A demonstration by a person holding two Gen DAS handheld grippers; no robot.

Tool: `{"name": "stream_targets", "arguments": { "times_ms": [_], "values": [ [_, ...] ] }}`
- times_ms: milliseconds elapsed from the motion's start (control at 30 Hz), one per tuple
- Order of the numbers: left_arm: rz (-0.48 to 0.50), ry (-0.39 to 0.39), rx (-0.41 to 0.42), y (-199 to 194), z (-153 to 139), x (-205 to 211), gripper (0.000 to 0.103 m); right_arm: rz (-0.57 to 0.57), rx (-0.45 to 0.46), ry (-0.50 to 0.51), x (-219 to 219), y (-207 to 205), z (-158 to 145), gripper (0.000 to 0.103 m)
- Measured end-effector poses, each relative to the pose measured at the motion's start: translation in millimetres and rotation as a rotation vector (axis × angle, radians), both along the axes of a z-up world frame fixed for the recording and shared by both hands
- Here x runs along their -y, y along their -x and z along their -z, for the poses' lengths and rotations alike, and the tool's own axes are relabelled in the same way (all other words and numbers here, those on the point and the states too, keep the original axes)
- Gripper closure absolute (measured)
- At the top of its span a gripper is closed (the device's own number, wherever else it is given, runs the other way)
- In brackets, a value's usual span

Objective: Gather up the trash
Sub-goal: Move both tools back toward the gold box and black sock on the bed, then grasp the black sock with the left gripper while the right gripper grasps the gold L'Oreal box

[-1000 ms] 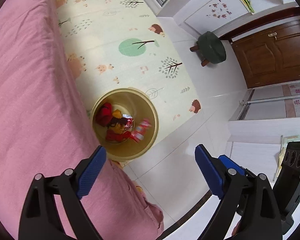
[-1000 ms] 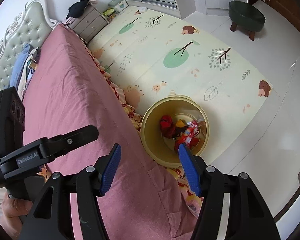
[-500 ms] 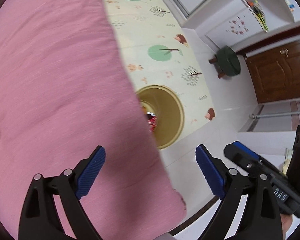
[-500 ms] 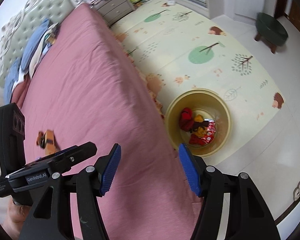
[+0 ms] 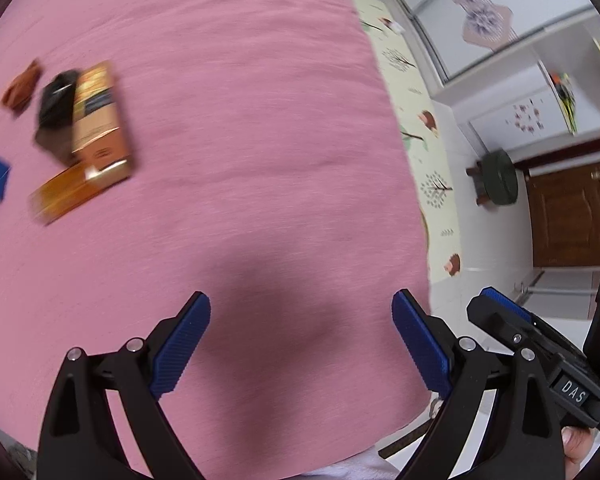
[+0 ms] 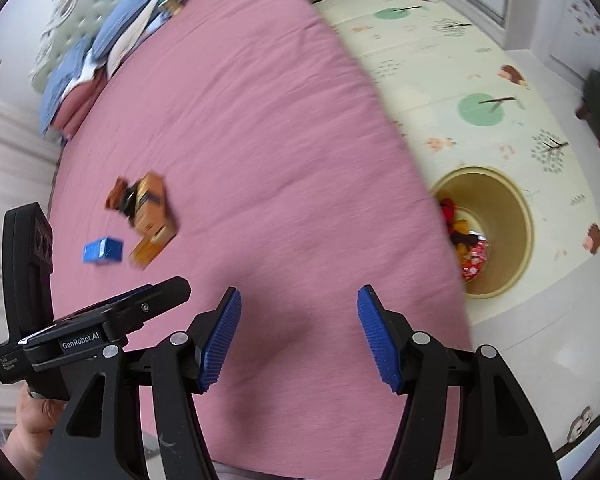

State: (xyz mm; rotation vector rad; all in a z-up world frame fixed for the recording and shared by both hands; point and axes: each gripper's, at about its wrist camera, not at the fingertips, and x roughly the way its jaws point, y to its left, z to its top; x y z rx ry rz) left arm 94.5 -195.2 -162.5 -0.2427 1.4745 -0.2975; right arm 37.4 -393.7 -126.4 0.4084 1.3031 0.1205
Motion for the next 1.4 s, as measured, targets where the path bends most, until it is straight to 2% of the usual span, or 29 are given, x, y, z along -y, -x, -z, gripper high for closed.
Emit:
{"name": "stream_targets", "arguments": {
  "times_ms": [400,667,1033,1133,1400],
  "values": [
    [-0.130,-0.017,0.017,1,-2,-107,0.010,-0.155,-0.001,-0.003,-106,-24,2,0.044],
    [-0.208,-0.035,0.015,-20,2,-168,0.010,-0.230,0.004,0.013,-162,-54,8,0.044],
    [-0.249,-0.047,0.014,-85,20,-208,0.010,-0.279,-0.024,0.011,-215,-111,32,0.044],
    [-0.269,-0.050,0.035,-105,25,-218,0.010,-0.296,-0.036,0.013,-226,-124,43,0.044],
    [-0.281,-0.081,0.006,-154,58,-231,0.010,-0.343,-0.072,0.037,-247,-157,74,0.044]
  ]
}}
